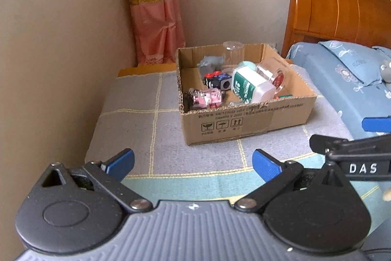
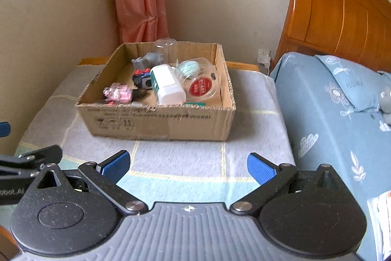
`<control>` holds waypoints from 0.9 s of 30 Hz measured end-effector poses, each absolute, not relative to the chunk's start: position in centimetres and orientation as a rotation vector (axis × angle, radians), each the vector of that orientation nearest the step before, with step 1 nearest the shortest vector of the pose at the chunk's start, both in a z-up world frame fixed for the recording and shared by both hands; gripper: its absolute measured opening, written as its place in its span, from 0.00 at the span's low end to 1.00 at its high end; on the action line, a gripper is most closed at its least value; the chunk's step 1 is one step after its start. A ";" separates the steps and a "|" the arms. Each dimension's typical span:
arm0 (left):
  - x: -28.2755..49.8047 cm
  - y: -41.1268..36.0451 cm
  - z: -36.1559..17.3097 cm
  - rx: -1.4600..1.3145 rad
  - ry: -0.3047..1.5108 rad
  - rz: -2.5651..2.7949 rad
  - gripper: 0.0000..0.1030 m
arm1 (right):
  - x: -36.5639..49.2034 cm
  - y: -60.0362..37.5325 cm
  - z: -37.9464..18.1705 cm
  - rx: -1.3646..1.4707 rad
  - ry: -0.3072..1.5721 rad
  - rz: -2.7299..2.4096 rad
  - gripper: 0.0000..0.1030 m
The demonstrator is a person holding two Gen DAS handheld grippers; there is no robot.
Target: Organize rigid objects
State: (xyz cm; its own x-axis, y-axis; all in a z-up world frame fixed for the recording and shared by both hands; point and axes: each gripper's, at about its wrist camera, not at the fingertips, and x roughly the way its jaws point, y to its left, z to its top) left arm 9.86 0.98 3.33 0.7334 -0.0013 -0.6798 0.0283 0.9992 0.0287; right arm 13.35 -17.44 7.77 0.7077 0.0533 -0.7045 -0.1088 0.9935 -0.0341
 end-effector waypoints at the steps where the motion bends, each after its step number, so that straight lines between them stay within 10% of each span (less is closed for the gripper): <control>1: 9.8 0.9 3.6 0.037 0.739 -0.020 0.99 | 13.1 -17.4 8.0 -0.074 0.774 0.084 1.00; 27: 10.5 -0.3 5.1 0.032 0.711 -0.004 0.99 | 13.1 -18.0 9.6 -0.061 0.722 0.039 1.00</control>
State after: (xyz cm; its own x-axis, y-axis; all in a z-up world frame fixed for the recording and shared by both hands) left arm 10.50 -0.28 5.07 0.7575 0.0076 -0.6528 0.0142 0.9995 0.0280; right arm 13.14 -17.97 9.61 0.7500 0.0144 -0.6613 -0.0563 0.9975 -0.0422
